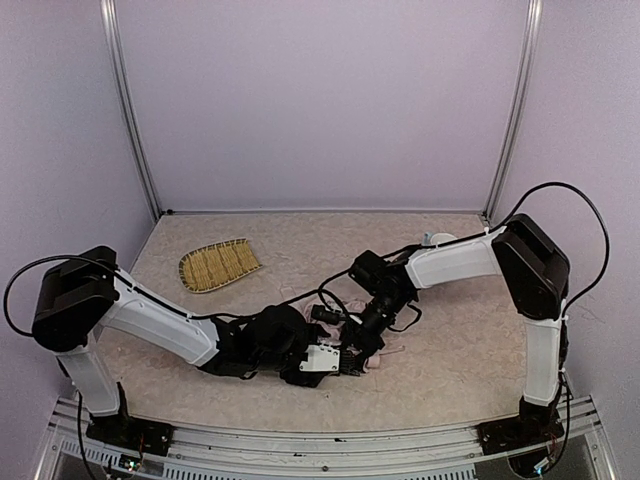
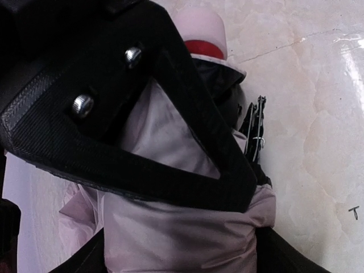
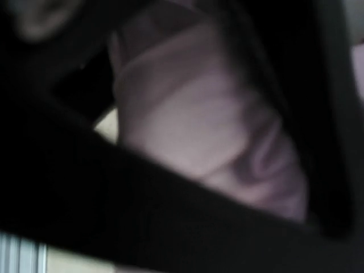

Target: Put away the umbrella

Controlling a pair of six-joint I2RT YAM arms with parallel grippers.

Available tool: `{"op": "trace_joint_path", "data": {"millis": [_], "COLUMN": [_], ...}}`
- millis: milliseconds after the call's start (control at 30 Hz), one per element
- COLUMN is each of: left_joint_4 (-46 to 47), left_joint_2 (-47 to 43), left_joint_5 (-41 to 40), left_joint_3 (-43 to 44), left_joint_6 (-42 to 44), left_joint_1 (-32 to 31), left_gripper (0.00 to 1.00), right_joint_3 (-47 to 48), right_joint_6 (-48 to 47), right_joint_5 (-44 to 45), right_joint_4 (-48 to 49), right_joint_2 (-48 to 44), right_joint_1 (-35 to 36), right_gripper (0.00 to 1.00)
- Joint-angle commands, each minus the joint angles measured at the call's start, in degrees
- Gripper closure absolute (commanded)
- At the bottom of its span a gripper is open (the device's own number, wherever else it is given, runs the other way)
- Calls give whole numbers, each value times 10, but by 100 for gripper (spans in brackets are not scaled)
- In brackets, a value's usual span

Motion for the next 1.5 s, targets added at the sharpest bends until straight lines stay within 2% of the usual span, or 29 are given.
{"op": "trace_joint_path", "data": {"millis": [0, 100, 200, 233, 267, 333, 400, 467, 567, 733, 900, 1100, 1167, 1267, 1400, 1467], "left_joint_4": [-110, -126, -146, -152, -159, -179, -214, -257, -318, -397, -451, -467, -474, -479, -498, -507], "left_joint_2": [53, 54, 54, 54, 54, 52, 51, 58, 80, 132, 177, 191, 198, 220, 254, 263], "left_joint_5": [-49, -38, -19, -12, -9, 7, 35, 74, 132, 241, 289, 402, 434, 483, 516, 513], "left_joint_3": [-10, -5, 4, 7, 11, 22, 39, 63, 95, 131, 189, 225, 231, 241, 262, 270], "left_joint_6": [-25, -28, -39, -44, -50, -63, -86, -123, -177, -228, -234, -247, -247, -246, -245, -244], "left_joint_1": [34, 47, 50, 50, 48, 47, 48, 52, 54, 60, 81, 139, 151, 162, 169, 170], "left_gripper": [18, 20, 47, 52, 53, 55, 55, 57, 57, 60, 61, 68, 68, 70, 73, 74], "right_joint_3": [-40, -43, -44, -45, -46, -49, -61, -85, -132, -209, -281, -389, -413, -421, -393, -375], "right_joint_6": [-27, -24, -17, -10, -3, 12, 30, 54, 74, 104, 111, 42, 1, -36, -74, -88], "right_joint_5": [29, 32, 39, 45, 49, 57, 70, 101, 156, 255, 335, 441, 487, 549, 631, 682], "right_joint_4": [-113, -111, -103, -94, -84, -61, -24, 24, 100, 194, 287, 414, 438, 452, 460, 467], "right_joint_2": [40, 36, 26, 20, 11, -13, -51, -103, -197, -312, -424, -536, -541, -499, -387, -332], "right_joint_1": [17, 17, 15, 14, 11, 4, -3, -6, -7, -6, 4, 85, 130, 175, 196, 200], "right_gripper": [88, 87, 84, 80, 77, 63, 56, 45, 34, 31, 33, 31, 30, 26, 13, 12]}}
